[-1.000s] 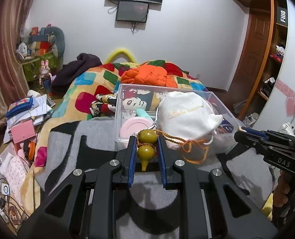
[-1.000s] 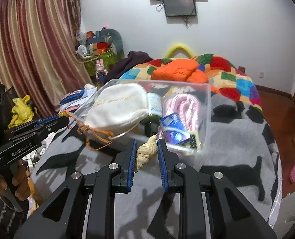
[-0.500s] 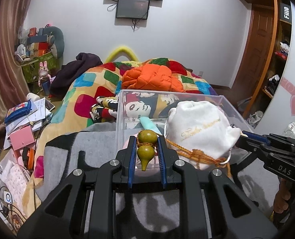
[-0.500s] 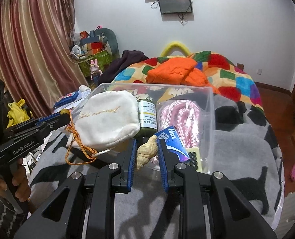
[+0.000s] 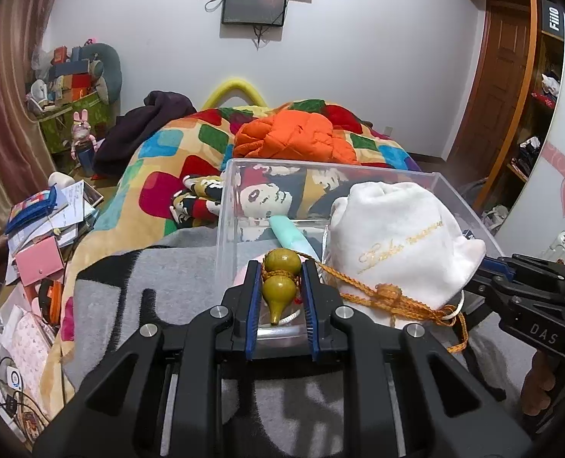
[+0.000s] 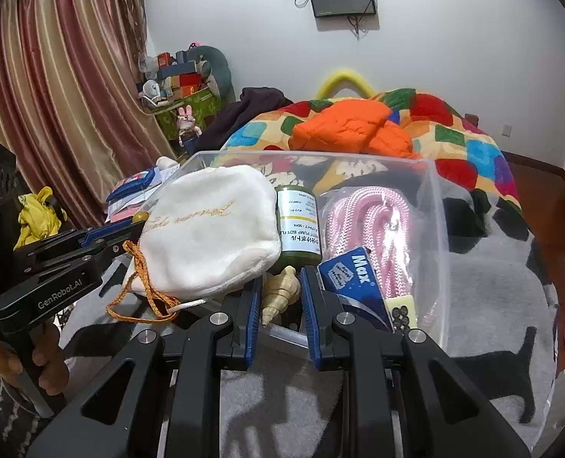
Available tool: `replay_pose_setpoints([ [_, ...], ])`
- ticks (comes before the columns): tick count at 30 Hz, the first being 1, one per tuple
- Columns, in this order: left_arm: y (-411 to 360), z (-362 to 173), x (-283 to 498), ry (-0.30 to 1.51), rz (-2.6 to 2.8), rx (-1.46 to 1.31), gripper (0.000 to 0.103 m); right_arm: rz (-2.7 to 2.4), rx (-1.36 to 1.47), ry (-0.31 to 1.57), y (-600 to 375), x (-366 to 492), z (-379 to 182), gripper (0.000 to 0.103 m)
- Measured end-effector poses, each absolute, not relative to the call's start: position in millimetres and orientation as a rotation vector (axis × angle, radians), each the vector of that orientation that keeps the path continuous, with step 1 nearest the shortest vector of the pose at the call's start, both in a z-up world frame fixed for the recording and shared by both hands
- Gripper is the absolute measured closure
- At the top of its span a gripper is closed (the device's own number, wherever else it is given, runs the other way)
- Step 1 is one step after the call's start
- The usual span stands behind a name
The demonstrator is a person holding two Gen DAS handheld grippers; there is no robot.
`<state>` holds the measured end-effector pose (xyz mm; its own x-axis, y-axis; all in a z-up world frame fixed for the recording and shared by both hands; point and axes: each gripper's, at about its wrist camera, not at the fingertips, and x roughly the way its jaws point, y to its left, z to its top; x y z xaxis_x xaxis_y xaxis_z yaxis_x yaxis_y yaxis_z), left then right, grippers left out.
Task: Organize objects
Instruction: 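Release the seashell into the box while left tool drops the gourd inside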
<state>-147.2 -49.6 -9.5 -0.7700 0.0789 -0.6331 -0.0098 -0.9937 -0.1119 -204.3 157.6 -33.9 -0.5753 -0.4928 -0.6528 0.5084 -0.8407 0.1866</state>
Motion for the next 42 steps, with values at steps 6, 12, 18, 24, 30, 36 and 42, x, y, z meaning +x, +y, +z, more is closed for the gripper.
replay_pose_setpoints([
  [6,-52.8,-10.5,-146.4,-0.183,2.888,-1.047,0.083,-2.388,0.976,0.030,158.0,-202.5,-33.6,0.084],
  [12,-52.7,-8.2,-142.1,-0.190,2.882,-1.043,0.079,-2.386,0.984,0.031,158.6,-200.3,-31.1,0.083],
  [18,-53.2,-5.2,-136.8,-0.210,2.879,-1.033,0.074,-2.392,0.971,0.055,159.4,-191.6,-25.6,0.074],
  [24,-52.5,-4.2,-135.3,-0.207,2.880,-1.031,0.073,-2.394,0.962,0.057,160.9,-184.2,-21.7,0.073],
  [30,-48.2,-2.1,-129.4,-0.204,2.877,-1.024,0.066,-2.401,0.949,0.057,164.2,-175.5,-17.9,0.062],
  [36,-38.7,3.4,-118.2,-0.191,2.876,-1.003,0.056,-2.407,0.923,0.055,169.3,-165.8,-10.9,0.051],
  [42,-32.6,7.7,-105.9,-0.179,2.876,-0.988,0.050,-2.422,0.888,0.041,176.7,-155.7,-4.2,0.041],
])
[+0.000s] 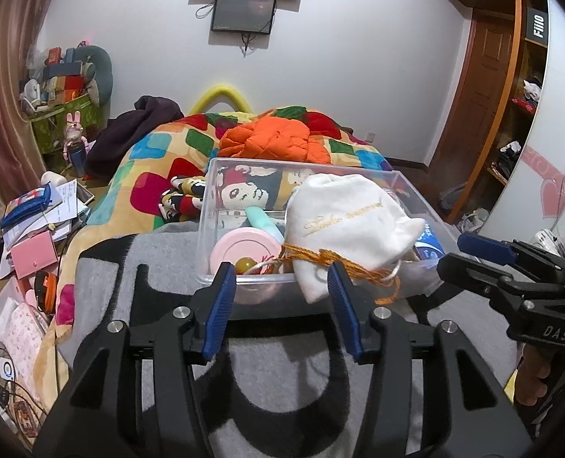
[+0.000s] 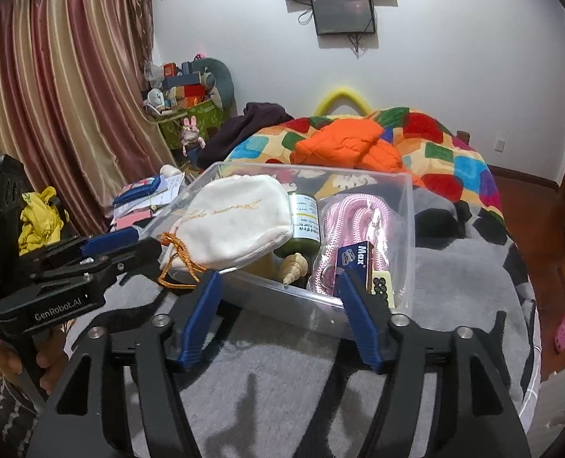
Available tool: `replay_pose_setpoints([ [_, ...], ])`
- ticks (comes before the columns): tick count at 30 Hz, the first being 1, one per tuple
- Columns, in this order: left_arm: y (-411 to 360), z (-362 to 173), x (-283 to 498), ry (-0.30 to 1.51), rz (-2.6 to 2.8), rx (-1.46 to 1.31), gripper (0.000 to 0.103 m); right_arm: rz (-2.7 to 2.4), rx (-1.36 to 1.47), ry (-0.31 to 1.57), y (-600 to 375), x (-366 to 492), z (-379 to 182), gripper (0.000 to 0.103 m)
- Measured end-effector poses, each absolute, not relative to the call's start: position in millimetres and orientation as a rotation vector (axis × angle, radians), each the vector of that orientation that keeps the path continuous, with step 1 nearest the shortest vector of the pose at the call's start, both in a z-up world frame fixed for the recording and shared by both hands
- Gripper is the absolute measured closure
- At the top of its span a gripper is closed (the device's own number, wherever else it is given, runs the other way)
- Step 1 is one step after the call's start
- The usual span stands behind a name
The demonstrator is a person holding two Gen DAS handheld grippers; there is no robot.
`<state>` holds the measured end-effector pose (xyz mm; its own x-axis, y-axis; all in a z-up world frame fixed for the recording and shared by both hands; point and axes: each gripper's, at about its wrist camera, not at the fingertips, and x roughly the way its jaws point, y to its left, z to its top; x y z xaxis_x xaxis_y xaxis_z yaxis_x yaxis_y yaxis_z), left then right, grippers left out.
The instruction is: Organize objects
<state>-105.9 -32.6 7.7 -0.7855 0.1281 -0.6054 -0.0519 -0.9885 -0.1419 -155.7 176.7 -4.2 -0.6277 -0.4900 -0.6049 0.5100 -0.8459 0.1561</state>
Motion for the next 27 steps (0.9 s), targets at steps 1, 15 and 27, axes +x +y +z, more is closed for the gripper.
replay_pose_setpoints([
  [1,-31.7,8.1,-104.0,-0.177,2.879,-0.984,0.049,-2.423,0.886,0.039,177.3,-155.2,-3.5,0.041],
  [15,-18.9,4.3,-81.1,-0.145,2.871,-0.993,0.037,-2.395,0.880,0.005,186.7,-138.8,-4.6,0.033],
  [27,-18.7,-3.7,-65.3,-0.164,2.923,-0.991,0.016,-2.424,0.840,-0.003,196.5,-123.1,-7.8,0.023],
])
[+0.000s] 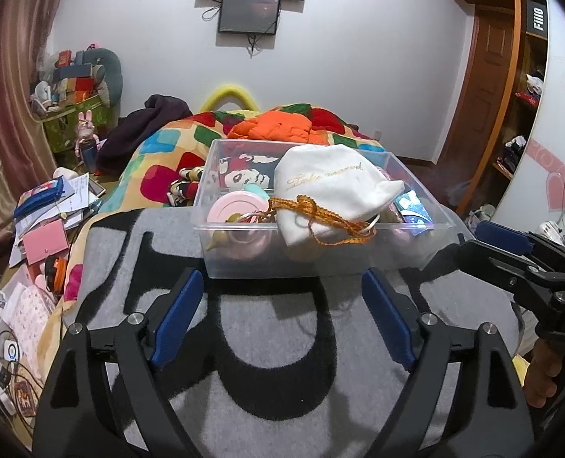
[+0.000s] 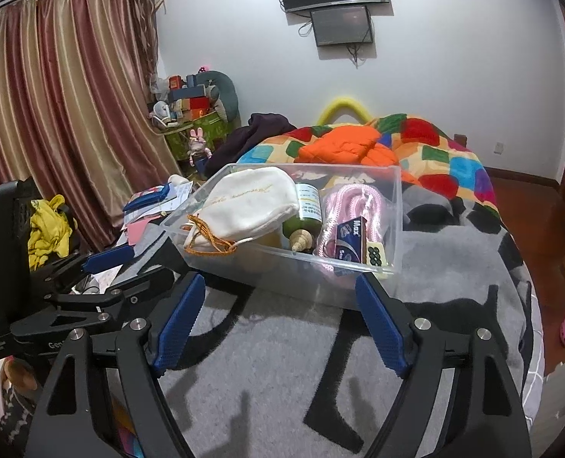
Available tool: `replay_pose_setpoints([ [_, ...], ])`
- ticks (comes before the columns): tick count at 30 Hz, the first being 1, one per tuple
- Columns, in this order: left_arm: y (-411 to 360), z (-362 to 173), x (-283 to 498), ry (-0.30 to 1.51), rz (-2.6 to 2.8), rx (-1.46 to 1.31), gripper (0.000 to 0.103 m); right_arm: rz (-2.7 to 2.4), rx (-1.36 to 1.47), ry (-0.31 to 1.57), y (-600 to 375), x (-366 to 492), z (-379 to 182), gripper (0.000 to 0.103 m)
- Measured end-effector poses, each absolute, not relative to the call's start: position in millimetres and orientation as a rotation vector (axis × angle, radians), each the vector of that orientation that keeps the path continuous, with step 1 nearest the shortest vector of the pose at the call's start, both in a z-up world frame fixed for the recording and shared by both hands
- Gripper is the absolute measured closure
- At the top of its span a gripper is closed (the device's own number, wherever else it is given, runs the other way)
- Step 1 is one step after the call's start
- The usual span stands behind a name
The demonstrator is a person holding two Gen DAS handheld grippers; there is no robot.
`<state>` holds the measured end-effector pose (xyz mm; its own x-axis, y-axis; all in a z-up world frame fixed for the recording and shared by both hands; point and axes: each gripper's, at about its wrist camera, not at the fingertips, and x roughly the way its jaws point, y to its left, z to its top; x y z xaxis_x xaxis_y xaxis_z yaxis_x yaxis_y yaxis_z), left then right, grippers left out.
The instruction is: Organize objects
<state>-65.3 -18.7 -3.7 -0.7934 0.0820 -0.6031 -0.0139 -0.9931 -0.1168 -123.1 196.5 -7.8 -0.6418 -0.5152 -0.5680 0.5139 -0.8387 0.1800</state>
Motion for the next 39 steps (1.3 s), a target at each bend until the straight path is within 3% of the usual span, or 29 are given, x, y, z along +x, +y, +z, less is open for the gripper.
replay_pose_setpoints([
  [9,-13.5,-2.2,-54.7,-0.150,2.952,-0.974,0.008,-2.440,0.822,0.008,199.0,-112.9,-8.7,0.020],
  [39,-12.0,-5.0,-48.0,-0.177,2.933,-0.988,0.008,-2.442,0.839,0.012,198.3,-105.2,-13.0,0.020],
])
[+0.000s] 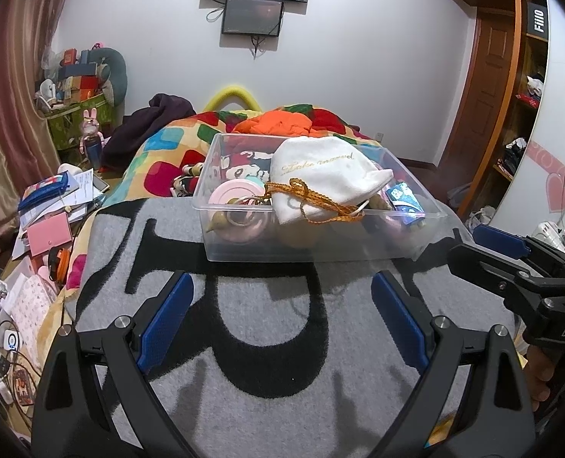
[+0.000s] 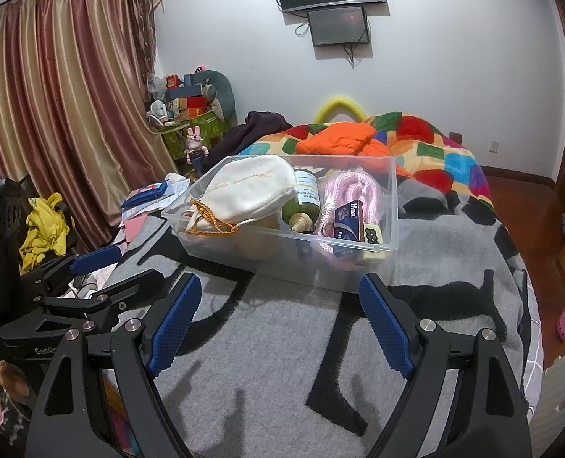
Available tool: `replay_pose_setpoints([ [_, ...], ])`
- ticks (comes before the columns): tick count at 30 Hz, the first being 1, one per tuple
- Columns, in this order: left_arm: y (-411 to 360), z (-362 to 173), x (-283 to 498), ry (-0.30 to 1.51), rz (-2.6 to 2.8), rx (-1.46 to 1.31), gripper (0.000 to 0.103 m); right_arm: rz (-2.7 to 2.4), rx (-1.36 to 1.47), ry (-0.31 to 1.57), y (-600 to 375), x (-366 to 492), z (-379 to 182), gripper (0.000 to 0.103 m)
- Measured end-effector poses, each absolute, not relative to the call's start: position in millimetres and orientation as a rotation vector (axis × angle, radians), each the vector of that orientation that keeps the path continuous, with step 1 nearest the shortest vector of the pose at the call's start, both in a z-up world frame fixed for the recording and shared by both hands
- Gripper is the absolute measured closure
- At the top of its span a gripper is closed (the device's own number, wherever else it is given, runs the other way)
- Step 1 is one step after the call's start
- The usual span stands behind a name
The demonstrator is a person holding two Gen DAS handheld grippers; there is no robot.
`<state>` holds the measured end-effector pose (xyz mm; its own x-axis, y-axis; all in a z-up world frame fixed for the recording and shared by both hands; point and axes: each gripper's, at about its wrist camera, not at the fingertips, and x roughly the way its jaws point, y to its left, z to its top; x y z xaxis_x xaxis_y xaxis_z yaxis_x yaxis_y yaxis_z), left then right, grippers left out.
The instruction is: Organize objects
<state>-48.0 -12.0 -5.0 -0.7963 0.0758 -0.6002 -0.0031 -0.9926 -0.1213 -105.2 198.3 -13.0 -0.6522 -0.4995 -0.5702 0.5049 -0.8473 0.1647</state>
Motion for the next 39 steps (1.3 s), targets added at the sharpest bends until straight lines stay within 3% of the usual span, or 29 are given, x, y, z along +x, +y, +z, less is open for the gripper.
replay_pose_setpoints([
  [39,-7.8,-8.9,-45.6,-0.189,2.871,-1.003,0.007,-2.446,0.858,-0.026,201.2,-106.6,-16.4,0.020],
])
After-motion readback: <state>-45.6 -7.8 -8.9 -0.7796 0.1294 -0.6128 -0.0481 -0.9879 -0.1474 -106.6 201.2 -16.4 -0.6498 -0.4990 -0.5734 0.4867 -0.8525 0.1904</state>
